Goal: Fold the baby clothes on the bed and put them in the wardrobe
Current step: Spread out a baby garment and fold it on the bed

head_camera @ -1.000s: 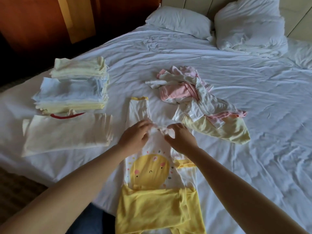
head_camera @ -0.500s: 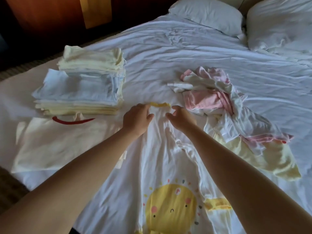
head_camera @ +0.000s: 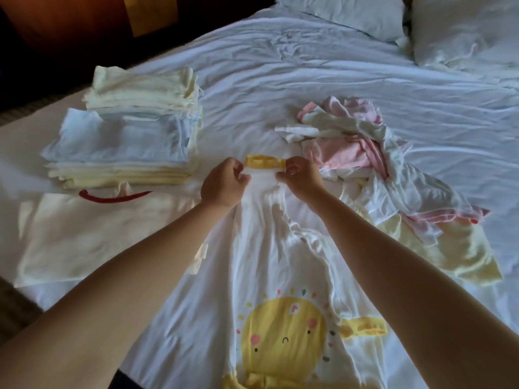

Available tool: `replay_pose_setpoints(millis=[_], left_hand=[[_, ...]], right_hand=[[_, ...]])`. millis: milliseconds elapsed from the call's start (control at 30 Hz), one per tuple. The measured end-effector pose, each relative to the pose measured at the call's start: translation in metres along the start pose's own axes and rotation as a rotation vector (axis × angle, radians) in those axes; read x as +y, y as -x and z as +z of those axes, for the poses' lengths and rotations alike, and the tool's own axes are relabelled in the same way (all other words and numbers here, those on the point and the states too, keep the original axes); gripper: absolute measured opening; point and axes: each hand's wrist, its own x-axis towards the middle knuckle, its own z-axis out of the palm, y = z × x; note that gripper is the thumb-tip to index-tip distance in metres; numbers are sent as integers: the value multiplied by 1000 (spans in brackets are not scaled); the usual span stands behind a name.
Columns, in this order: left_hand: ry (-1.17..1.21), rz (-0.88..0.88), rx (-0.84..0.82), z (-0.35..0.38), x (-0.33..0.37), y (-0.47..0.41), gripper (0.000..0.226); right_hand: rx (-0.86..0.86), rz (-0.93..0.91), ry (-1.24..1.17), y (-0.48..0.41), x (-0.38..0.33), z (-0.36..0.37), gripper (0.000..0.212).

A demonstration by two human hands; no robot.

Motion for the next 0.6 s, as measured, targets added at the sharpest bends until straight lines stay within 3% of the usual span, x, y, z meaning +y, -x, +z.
replay_pose_setpoints(millis=[200, 333, 600], left_hand=[[195, 102, 28, -42, 22, 48, 20], [220, 186, -91, -64, 24, 91, 22], [-270, 441, -176, -72, 7, 171, 18]], right_hand=[[-22, -133, -60, 48, -26, -37, 23], [-74, -244, -56, 96, -32, -59, 23], [19, -466, 363, 195, 7, -53, 9]])
